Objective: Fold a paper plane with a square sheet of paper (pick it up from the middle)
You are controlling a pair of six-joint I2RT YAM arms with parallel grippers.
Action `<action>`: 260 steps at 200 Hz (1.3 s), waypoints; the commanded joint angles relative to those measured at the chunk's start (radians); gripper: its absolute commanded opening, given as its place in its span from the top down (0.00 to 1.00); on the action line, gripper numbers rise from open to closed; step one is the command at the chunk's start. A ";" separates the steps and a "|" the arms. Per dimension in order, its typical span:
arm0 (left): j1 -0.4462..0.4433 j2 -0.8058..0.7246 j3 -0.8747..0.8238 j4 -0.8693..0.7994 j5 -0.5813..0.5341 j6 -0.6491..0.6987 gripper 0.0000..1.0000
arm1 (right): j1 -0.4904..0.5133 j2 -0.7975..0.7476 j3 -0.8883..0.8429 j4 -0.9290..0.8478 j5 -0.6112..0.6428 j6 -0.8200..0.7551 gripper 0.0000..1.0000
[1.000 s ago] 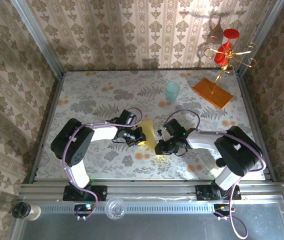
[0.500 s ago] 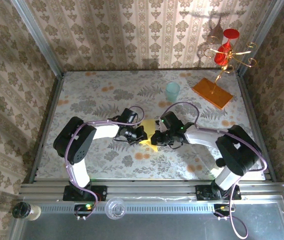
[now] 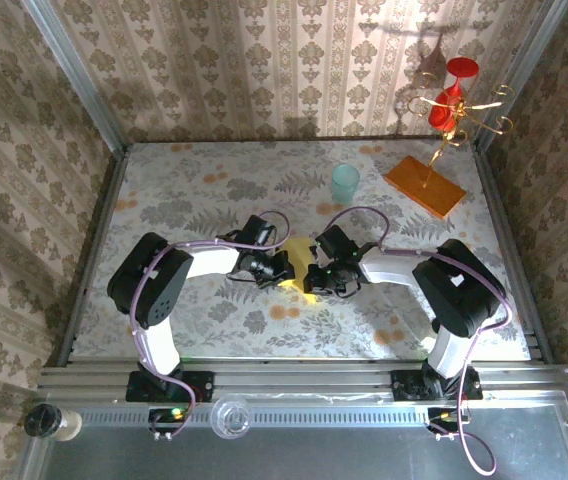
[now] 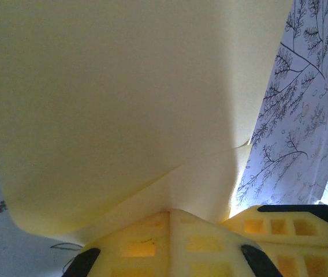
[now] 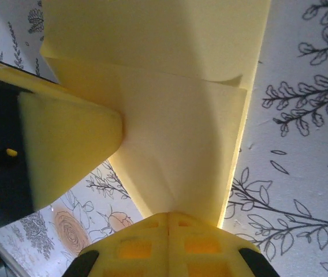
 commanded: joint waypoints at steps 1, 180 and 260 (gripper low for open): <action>0.009 -0.029 -0.021 0.045 -0.027 0.012 0.94 | 0.004 0.033 0.017 -0.066 0.046 -0.007 0.95; -0.046 0.023 -0.083 0.231 -0.005 -0.016 0.90 | 0.004 0.059 0.012 -0.086 0.040 0.079 0.95; 0.024 0.027 -0.105 0.202 -0.044 0.059 0.89 | -0.009 0.069 -0.037 -0.147 0.084 0.077 0.95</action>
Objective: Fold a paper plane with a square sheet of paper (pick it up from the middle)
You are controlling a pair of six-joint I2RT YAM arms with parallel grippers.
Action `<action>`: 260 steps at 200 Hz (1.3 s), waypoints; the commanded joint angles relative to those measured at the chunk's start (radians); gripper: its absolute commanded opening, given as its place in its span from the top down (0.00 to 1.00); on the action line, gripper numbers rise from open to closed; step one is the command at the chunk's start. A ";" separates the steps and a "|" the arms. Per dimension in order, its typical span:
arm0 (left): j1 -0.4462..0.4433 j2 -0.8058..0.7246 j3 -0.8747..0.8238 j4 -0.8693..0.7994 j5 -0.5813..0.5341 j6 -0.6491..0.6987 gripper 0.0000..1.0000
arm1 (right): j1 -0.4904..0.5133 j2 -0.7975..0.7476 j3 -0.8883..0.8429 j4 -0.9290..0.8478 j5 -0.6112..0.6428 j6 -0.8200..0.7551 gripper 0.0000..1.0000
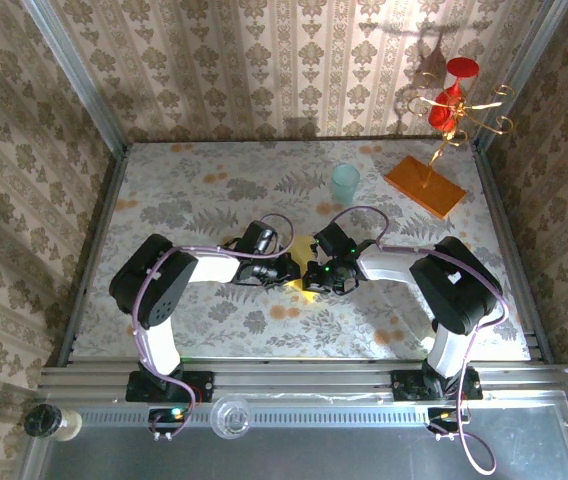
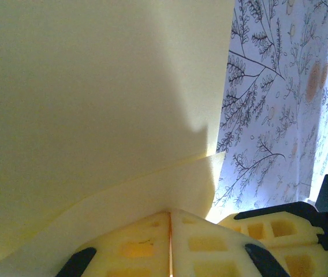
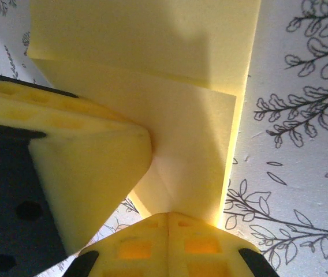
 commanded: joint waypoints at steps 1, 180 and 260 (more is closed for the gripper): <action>0.046 0.020 -0.016 -0.043 -0.049 0.056 0.89 | -0.007 0.047 -0.060 -0.133 0.085 0.004 0.95; 0.241 -0.112 0.045 -0.139 -0.034 0.088 0.85 | -0.017 -0.065 -0.104 0.153 -0.022 0.054 0.92; 0.090 -0.166 0.021 -0.147 -0.039 0.028 0.71 | -0.016 -0.106 -0.067 0.240 -0.035 0.104 0.85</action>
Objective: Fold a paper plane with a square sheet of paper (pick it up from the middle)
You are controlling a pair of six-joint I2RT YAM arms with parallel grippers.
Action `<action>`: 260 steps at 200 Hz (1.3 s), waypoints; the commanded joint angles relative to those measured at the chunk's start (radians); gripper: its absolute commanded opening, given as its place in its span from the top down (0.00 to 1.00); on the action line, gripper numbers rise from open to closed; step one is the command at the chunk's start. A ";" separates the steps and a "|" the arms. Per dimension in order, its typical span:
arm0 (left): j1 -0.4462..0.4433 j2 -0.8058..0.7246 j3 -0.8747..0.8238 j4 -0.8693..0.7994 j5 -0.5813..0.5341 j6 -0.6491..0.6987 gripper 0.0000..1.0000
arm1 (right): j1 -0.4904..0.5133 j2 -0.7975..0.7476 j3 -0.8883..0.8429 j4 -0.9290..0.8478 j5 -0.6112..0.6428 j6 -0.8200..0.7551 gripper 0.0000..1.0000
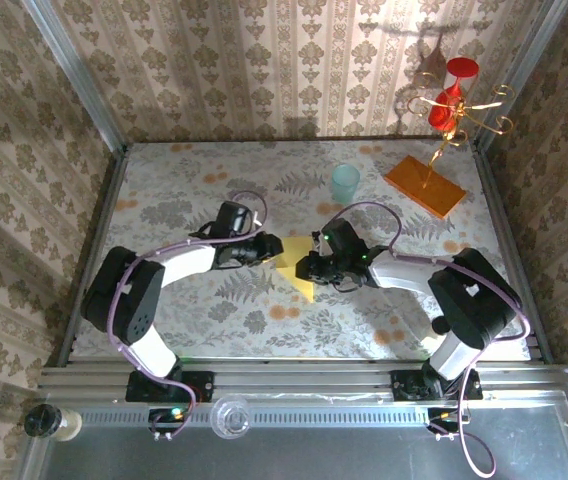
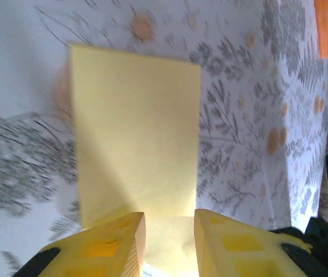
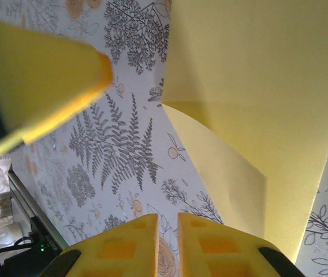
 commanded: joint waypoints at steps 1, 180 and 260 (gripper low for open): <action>-0.039 0.004 -0.011 -0.008 0.002 -0.038 0.71 | -0.005 0.021 0.022 -0.015 -0.002 0.017 0.85; -0.068 0.177 0.038 -0.077 -0.010 -0.054 0.86 | 0.007 0.111 0.108 -0.170 0.050 -0.042 0.91; -0.068 0.196 0.050 -0.173 -0.039 -0.038 0.88 | 0.035 0.179 0.151 -0.198 0.023 -0.063 0.94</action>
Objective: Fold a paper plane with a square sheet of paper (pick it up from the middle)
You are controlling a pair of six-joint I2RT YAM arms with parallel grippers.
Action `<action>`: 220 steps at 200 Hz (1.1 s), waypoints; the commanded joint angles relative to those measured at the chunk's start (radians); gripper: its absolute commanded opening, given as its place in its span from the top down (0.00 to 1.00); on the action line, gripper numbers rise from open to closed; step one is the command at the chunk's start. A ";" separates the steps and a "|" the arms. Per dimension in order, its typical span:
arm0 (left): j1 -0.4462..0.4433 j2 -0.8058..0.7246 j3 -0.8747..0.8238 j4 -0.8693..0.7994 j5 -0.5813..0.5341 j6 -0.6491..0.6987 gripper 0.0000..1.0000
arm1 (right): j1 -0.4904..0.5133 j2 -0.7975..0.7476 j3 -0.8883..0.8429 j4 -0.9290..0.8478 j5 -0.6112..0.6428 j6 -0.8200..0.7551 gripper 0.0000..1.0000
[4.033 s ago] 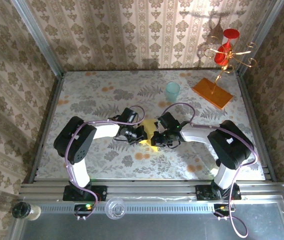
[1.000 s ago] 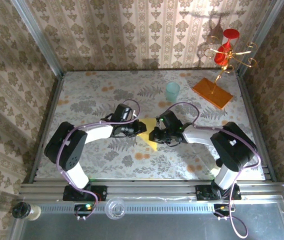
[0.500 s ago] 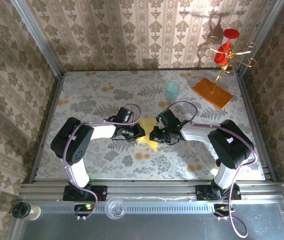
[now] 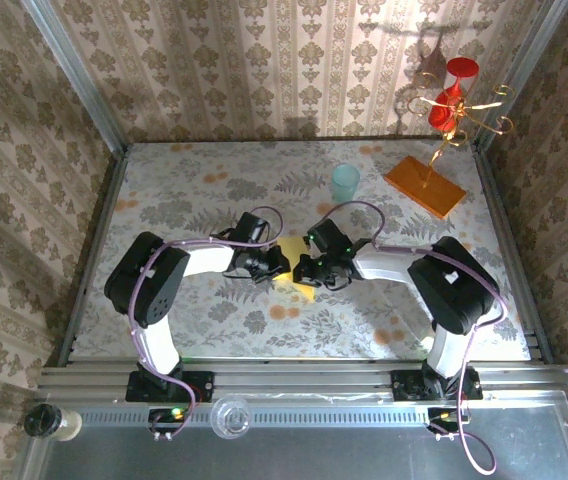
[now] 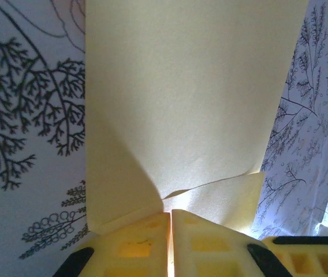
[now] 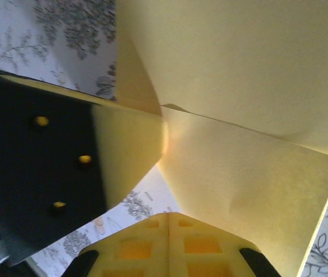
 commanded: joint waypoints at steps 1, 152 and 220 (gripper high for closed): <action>-0.005 0.034 0.005 -0.100 -0.040 0.016 0.88 | 0.002 0.035 0.022 -0.037 -0.022 -0.022 0.94; -0.007 0.045 0.033 -0.109 -0.032 0.023 0.89 | -0.040 -0.291 -0.300 -0.033 0.017 -0.043 0.91; -0.006 -0.078 0.033 0.036 -0.013 -0.039 0.69 | -0.040 -0.221 -0.175 0.093 0.057 0.047 0.88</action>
